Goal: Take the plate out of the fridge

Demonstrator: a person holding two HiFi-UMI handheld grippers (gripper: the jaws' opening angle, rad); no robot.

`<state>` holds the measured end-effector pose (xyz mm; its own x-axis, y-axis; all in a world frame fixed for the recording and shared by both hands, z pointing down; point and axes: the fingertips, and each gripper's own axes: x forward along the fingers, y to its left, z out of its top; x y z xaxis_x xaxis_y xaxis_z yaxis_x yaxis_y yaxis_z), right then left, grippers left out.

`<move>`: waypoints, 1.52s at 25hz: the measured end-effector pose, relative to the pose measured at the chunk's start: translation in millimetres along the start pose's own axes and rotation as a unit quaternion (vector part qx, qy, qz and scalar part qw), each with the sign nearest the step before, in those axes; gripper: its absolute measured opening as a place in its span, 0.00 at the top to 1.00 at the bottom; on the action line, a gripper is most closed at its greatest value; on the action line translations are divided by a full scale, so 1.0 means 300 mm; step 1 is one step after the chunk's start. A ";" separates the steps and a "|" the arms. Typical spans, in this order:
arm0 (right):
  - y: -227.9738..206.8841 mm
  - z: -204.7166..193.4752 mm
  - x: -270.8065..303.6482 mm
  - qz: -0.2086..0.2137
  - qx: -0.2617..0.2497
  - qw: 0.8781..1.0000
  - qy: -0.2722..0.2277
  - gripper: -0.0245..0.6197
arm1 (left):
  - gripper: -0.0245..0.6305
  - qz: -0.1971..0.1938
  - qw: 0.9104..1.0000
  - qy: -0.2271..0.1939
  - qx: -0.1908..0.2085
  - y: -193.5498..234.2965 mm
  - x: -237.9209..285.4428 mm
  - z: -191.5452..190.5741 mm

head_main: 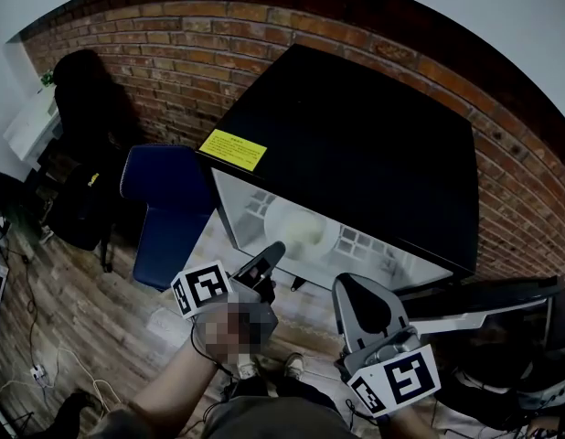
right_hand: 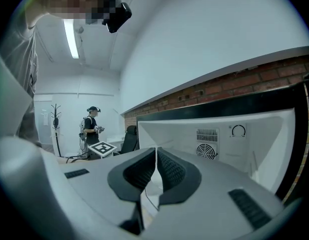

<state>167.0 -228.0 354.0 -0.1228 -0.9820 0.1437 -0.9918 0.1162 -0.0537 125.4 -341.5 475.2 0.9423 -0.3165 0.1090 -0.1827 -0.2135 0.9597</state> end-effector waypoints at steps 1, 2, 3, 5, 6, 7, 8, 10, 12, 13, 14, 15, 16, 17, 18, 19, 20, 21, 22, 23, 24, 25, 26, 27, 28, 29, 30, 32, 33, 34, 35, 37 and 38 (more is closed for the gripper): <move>-0.002 -0.005 0.002 -0.001 0.001 1.000 0.001 0.91 | 0.70 -0.001 1.000 0.001 -0.005 0.005 0.007 0.001; -0.004 -0.008 0.003 -0.002 0.001 1.000 0.002 0.91 | 0.70 -0.003 1.000 0.002 -0.009 0.006 0.013 0.001; -0.005 -0.011 0.002 -0.003 0.002 1.000 0.003 0.91 | 0.70 -0.004 1.000 0.002 -0.011 0.005 0.016 0.001; -0.007 -0.013 0.001 -0.004 0.003 1.000 0.004 0.91 | 0.70 -0.007 1.000 0.001 -0.014 -0.003 0.016 0.002; -0.009 -0.014 0.001 -0.004 0.004 1.000 0.005 0.91 | 0.70 -0.008 1.000 0.000 -0.017 -0.003 0.014 0.001; -0.012 -0.016 0.000 -0.005 0.004 1.000 0.005 0.91 | 0.70 -0.006 1.000 0.000 -0.020 0.003 0.011 0.000; -0.014 -0.018 0.000 -0.006 0.005 1.000 0.006 0.91 | 0.70 -0.003 1.000 0.000 -0.023 0.013 0.010 -0.002; -0.021 -0.022 0.001 -0.009 0.006 1.000 0.007 0.91 | 0.70 0.005 1.000 0.003 -0.029 0.040 0.014 -0.007; -0.025 -0.027 0.004 -0.011 0.008 1.000 0.008 0.91 | 0.70 0.009 0.999 0.008 -0.038 0.061 0.031 -0.013; -0.028 -0.029 0.005 -0.011 0.008 1.000 0.009 0.91 | 0.70 0.010 0.999 0.011 -0.044 0.068 0.043 -0.018; -0.030 -0.031 0.005 -0.012 0.009 1.000 0.009 0.91 | 0.70 0.009 0.999 0.014 -0.050 0.072 0.056 -0.025; -0.033 -0.033 0.004 -0.013 0.010 1.000 0.010 0.91 | 0.70 0.008 0.998 0.017 -0.056 0.074 0.068 -0.031; -0.037 -0.035 0.003 -0.014 0.010 1.000 0.011 0.91 | 0.70 0.007 0.998 0.020 -0.061 0.075 0.081 -0.037; -0.040 -0.037 0.001 -0.015 0.011 1.000 0.012 0.91 | 0.71 0.007 0.998 0.023 -0.066 0.076 0.093 -0.042; -0.043 -0.039 -0.002 -0.017 0.011 1.000 0.013 0.91 | 0.70 0.006 0.997 0.026 -0.072 0.078 0.104 -0.047; -0.046 -0.043 -0.004 -0.018 0.012 1.000 0.014 0.91 | 0.71 0.007 0.997 0.028 -0.077 0.081 0.114 -0.052; -0.049 -0.046 -0.007 -0.020 0.012 1.000 0.015 0.91 | 0.71 0.007 0.996 0.030 -0.082 0.084 0.123 -0.055; -0.051 -0.050 -0.010 -0.021 0.013 1.000 0.016 0.91 | 0.71 0.006 0.996 0.031 -0.085 0.086 0.130 -0.057; -0.055 -0.053 -0.013 -0.023 0.013 1.000 0.017 0.91 | 0.71 0.005 0.996 0.032 -0.088 0.087 0.136 -0.058; -0.059 -0.055 -0.016 -0.025 0.014 0.999 0.018 0.91 | 0.71 0.003 0.995 0.032 -0.091 0.087 0.142 -0.058; -0.064 -0.057 -0.019 -0.027 0.015 0.999 0.019 0.91 | 0.71 0.001 0.995 0.033 -0.095 0.087 0.148 -0.059; -0.069 -0.059 -0.022 -0.029 0.016 0.999 0.020 0.91 | 0.72 0.000 0.994 0.033 -0.100 0.087 0.154 -0.061; -0.073 -0.062 -0.026 -0.031 0.016 0.999 0.021 0.91 | 0.74 0.000 0.994 0.033 -0.107 0.089 0.159 -0.063; -0.075 -0.065 -0.029 -0.032 0.017 0.999 0.022 0.91 | 0.76 0.000 0.993 0.031 -0.113 0.091 0.163 -0.065; -0.077 -0.070 -0.033 -0.033 0.018 0.999 0.023 0.91 | 0.82 0.000 0.993 0.029 -0.119 0.091 0.165 -0.067; -0.078 -0.074 -0.037 -0.034 0.018 0.999 0.024 0.91 | 0.84 -0.001 0.992 0.027 -0.124 0.089 0.166 -0.068; -0.079 -0.077 -0.041 -0.033 0.019 0.999 0.024 0.91 | 0.87 -0.002 0.992 0.025 -0.127 0.086 0.167 -0.068; -0.080 -0.079 -0.047 -0.033 0.020 0.999 0.024 0.91 | 0.89 -0.001 0.991 0.025 -0.128 0.081 0.169 -0.068; -0.079 -0.080 -0.048 -0.032 0.020 0.999 0.024 0.91 | 0.89 0.000 0.991 0.026 -0.128 0.082 0.169 -0.068; -0.076 -0.080 -0.049 -0.031 0.021 0.999 0.024 0.91 | 0.90 0.002 0.991 0.026 -0.129 0.083 0.167 -0.068; -0.073 -0.081 -0.050 -0.030 0.020 0.999 0.023 0.91 | 0.90 0.004 0.991 0.027 -0.130 0.085 0.163 -0.067; -0.065 -0.080 -0.052 -0.029 0.020 0.999 0.023 0.91 | 0.90 0.006 0.991 0.026 -0.132 0.087 0.151 -0.066; -0.061 -0.080 -0.054 -0.029 0.020 0.999 0.022 0.91 | 0.90 0.007 0.991 0.026 -0.132 0.087 0.144 -0.066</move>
<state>186.3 -210.7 376.2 -0.0677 -0.9793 0.1908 -0.9952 0.0528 -0.0825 167.0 -342.4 510.1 0.9545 -0.2686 0.1291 -0.1224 0.0416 0.9916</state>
